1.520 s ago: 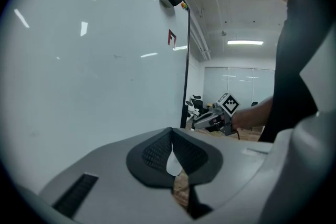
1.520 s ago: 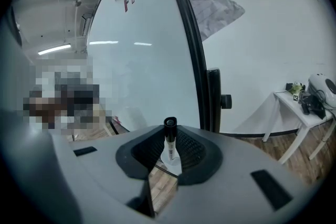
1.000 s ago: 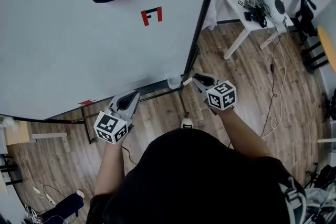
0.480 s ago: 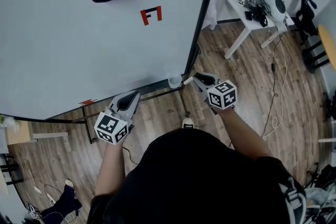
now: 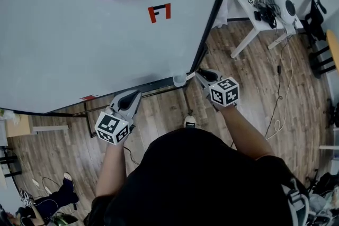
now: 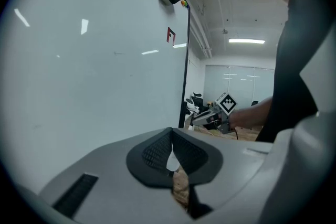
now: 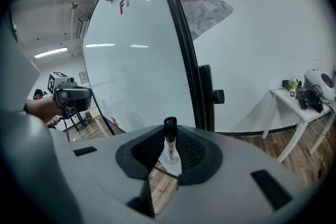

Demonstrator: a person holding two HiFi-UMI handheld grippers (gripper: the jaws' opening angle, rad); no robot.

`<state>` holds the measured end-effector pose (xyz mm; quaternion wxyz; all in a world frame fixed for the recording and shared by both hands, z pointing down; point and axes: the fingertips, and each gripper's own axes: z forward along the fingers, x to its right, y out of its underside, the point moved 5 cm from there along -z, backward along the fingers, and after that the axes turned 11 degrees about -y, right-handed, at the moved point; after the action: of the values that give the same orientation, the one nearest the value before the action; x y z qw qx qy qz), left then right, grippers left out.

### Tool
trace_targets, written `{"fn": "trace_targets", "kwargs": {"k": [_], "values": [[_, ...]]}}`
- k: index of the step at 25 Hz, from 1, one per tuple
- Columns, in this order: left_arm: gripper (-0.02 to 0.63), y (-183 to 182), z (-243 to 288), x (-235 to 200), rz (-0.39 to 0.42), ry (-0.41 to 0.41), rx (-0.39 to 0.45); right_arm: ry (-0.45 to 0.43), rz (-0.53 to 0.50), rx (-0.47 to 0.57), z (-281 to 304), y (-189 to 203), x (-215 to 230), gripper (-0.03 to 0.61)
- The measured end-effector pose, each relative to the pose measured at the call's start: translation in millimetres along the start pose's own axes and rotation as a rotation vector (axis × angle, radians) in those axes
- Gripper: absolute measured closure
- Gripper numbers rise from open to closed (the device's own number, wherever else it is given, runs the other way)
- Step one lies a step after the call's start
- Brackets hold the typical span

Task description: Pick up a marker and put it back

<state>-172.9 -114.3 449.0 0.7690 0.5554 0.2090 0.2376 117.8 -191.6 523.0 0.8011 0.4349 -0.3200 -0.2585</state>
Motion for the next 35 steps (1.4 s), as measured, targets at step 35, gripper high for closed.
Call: {"fn": "trace_targets", "kwargs": {"k": [35], "values": [[0.601, 38.5, 28.0, -9.6, -0.059, -0.041, -0.123, -0.079, -0.031, -0.194, 105.2, 67.6, 31.7, 0.517]]}}
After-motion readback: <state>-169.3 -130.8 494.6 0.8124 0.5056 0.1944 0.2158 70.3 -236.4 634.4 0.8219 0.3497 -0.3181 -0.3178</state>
